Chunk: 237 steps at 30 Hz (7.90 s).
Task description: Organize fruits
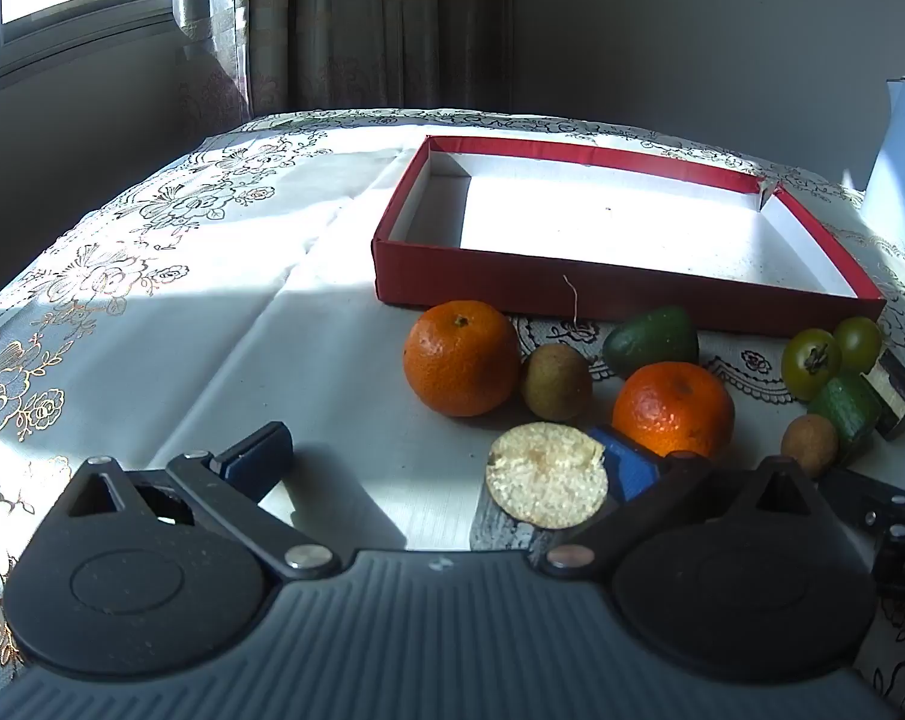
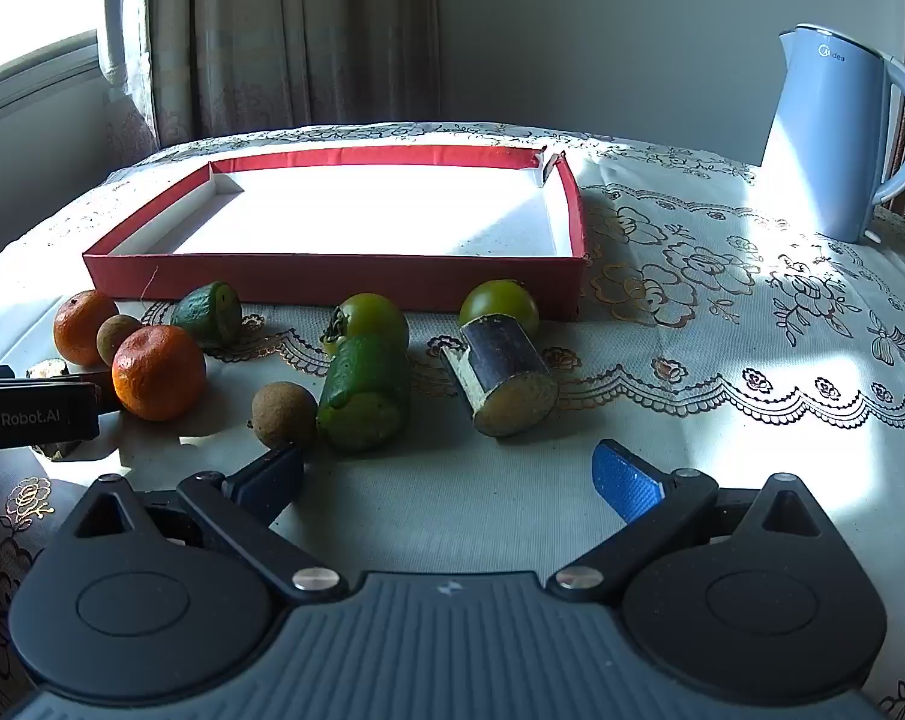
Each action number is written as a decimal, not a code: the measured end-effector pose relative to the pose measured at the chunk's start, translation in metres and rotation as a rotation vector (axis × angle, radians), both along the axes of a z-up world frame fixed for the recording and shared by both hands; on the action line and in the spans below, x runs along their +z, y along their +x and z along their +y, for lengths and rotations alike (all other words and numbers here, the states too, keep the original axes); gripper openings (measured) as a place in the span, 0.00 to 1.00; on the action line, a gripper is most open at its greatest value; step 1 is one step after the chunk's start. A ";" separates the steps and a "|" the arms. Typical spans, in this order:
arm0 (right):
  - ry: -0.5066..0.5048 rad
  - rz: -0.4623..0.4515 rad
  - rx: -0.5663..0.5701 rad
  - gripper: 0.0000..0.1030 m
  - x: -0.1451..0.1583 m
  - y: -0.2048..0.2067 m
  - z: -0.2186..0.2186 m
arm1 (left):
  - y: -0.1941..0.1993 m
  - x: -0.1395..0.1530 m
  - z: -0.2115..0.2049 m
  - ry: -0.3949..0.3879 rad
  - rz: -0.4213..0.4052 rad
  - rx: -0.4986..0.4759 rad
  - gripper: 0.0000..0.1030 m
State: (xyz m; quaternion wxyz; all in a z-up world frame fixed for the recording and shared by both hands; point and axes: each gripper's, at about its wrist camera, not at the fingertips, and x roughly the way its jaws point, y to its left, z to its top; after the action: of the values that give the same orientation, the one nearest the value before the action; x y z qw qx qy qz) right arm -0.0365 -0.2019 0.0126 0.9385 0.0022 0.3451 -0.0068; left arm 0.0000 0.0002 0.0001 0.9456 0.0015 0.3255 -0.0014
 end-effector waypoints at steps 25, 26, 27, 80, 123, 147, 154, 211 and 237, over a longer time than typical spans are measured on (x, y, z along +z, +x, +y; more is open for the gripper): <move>0.004 -0.001 0.001 1.00 0.000 -0.001 -0.001 | 0.000 0.000 0.000 0.004 0.000 0.000 1.00; 0.004 -0.001 0.001 1.00 0.000 -0.001 -0.001 | 0.000 0.000 0.000 0.004 0.000 0.000 1.00; 0.004 -0.001 0.000 1.00 0.000 -0.001 -0.001 | 0.000 0.000 0.000 0.005 -0.001 0.000 1.00; 0.071 -0.031 -0.104 1.00 0.002 -0.008 -0.045 | -0.001 0.000 0.000 0.002 0.000 0.004 1.00; 0.064 -0.020 -0.117 1.00 0.000 -0.008 -0.044 | -0.001 0.000 0.000 0.002 0.000 0.004 1.00; 0.060 -0.017 -0.116 1.00 0.000 -0.007 -0.043 | -0.001 0.000 0.000 0.002 0.000 0.004 1.00; 0.068 -0.021 -0.098 1.00 0.001 -0.008 -0.045 | -0.001 0.000 -0.001 0.002 0.000 0.004 1.00; 0.032 -0.050 0.067 0.57 0.005 0.019 -0.046 | -0.001 0.000 -0.001 0.002 0.000 0.004 1.00; 0.056 -0.152 0.120 0.32 0.040 0.017 -0.043 | -0.001 0.000 0.000 0.002 0.000 0.005 1.00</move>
State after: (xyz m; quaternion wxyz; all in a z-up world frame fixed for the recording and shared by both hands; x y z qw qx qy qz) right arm -0.0195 -0.2448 0.0522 0.9602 0.0084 0.2726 0.0595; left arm -0.0011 -0.0003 0.0004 0.9455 0.0015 0.3255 0.0010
